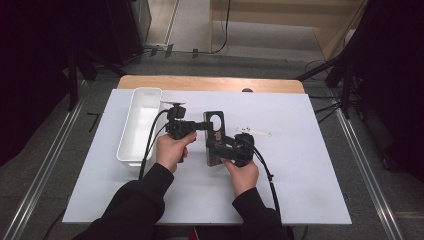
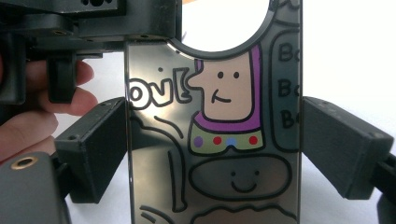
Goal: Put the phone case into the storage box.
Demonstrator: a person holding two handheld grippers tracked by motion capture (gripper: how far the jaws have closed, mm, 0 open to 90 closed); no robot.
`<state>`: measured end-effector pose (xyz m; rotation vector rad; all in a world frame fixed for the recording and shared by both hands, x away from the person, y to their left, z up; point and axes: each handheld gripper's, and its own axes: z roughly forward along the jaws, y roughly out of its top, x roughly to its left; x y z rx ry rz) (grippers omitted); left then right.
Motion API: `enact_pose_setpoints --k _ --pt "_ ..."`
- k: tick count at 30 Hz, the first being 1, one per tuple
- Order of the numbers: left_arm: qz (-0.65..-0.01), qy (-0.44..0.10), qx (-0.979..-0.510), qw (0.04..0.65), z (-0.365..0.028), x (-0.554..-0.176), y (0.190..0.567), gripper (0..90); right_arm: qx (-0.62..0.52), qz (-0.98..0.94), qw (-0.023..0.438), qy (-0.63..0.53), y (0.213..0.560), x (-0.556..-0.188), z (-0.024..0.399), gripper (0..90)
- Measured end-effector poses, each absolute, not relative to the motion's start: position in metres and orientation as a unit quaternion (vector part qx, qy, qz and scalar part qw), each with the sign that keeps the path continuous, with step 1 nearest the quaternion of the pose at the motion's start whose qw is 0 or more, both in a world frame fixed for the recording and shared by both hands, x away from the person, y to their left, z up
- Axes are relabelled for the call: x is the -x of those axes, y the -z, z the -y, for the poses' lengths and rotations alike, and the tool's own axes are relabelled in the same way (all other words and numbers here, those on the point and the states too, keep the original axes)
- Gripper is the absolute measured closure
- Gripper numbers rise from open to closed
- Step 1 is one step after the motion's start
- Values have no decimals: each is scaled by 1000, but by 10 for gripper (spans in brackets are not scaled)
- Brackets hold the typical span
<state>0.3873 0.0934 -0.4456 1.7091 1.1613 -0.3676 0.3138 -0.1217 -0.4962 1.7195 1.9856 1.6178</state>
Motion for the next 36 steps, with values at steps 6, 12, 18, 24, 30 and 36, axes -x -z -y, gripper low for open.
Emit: enact_pose_setpoints --k 6,12,18,24,30,36 --pt "-479 150 -707 498 -93 -386 445 797 -552 -648 24 -524 496 -315 123 104" --pt "-477 144 -710 497 -93 -386 444 797 -551 -649 21 -525 496 -315 123 104" --pt "-469 143 -716 497 -93 -383 441 796 -541 -657 18 -525 494 -314 125 104" --pt "-463 145 -717 500 -94 -382 440 796 -537 -663 22 -521 490 -314 126 104" --pt "-457 143 -721 502 -93 -381 438 797 -530 -672 23 -517 489 -314 127 103" --pt "-453 139 -724 502 -92 -380 437 799 -529 -677 10 -512 486 -317 128 100"
